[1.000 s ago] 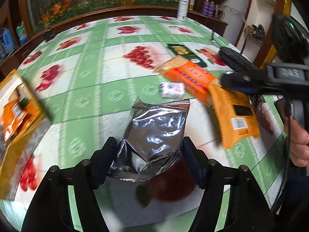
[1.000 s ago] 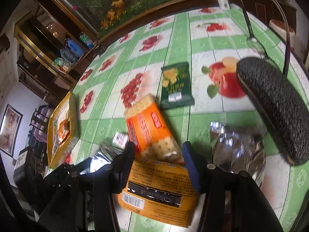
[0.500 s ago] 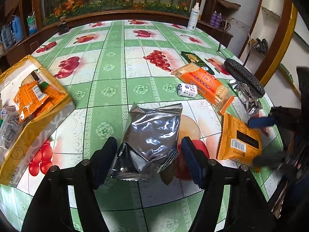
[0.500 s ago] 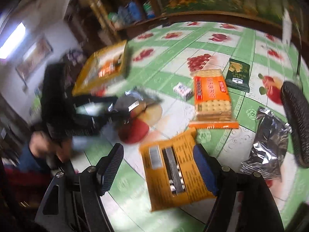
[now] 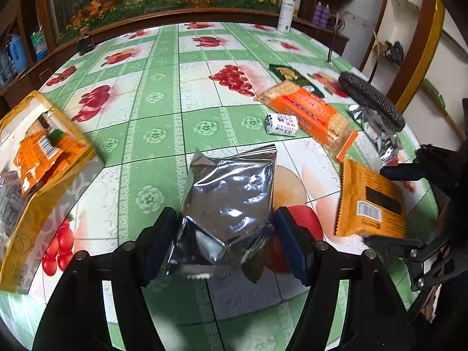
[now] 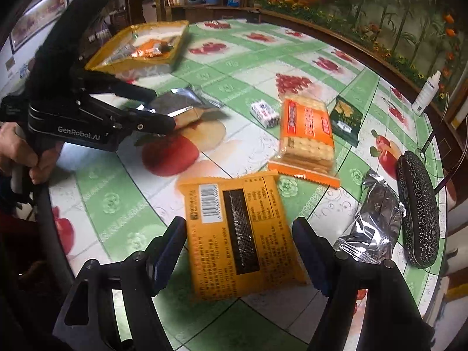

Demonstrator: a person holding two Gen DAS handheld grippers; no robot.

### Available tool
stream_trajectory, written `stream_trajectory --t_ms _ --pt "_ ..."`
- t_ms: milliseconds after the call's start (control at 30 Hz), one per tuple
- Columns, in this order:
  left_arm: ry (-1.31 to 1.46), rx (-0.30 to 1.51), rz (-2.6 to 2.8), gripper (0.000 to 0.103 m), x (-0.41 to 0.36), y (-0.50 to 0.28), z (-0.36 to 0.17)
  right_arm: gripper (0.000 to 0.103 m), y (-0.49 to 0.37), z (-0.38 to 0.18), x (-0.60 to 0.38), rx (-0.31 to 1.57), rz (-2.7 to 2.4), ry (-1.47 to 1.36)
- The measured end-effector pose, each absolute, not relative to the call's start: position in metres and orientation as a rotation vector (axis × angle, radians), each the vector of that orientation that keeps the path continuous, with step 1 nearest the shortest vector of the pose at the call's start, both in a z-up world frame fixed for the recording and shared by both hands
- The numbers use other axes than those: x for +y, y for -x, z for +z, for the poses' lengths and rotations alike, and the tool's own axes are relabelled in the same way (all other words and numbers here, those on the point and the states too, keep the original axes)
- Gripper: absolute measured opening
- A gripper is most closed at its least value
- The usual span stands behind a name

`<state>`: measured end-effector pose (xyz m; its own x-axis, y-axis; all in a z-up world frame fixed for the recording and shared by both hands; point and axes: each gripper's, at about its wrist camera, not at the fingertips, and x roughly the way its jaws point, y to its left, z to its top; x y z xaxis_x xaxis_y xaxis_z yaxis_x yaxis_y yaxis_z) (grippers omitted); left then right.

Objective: Organize snacks
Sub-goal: 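Grasp the silver foil bag with the left gripper while the right grasps a yellow biscuit packet, then carry the foil bag and yellow packet over the box with both grippers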

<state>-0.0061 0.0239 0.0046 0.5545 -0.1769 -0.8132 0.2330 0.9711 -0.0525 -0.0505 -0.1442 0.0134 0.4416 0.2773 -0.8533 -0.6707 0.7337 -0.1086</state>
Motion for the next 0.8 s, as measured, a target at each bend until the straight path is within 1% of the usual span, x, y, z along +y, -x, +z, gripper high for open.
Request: stream_trajectory --t_ms 100,133,200,533,800 --pt "-0.054 0.953 -0.246 0.068 0.024 0.002 0.005 0.073 0.045 0.011 -0.147 0.951 0.604 0.437" --pt "-0.042 0.95 -0.239 0.06 0.026 0.001 0.006 0.073 0.044 0.011 -0.148 0.947 0.597 0.429" --pt "-0.032 0.942 -0.232 0.058 0.029 0.001 0.007 0.072 0.042 0.011 -0.149 0.941 0.584 0.414" --pt "0.046 0.889 -0.214 0.058 0.049 0.01 0.021 0.072 0.027 0.03 -0.143 0.927 0.601 0.246" --pt "0.085 0.832 -0.173 0.058 0.075 0.016 0.041 0.072 0.01 0.042 -0.105 0.942 0.623 0.17"
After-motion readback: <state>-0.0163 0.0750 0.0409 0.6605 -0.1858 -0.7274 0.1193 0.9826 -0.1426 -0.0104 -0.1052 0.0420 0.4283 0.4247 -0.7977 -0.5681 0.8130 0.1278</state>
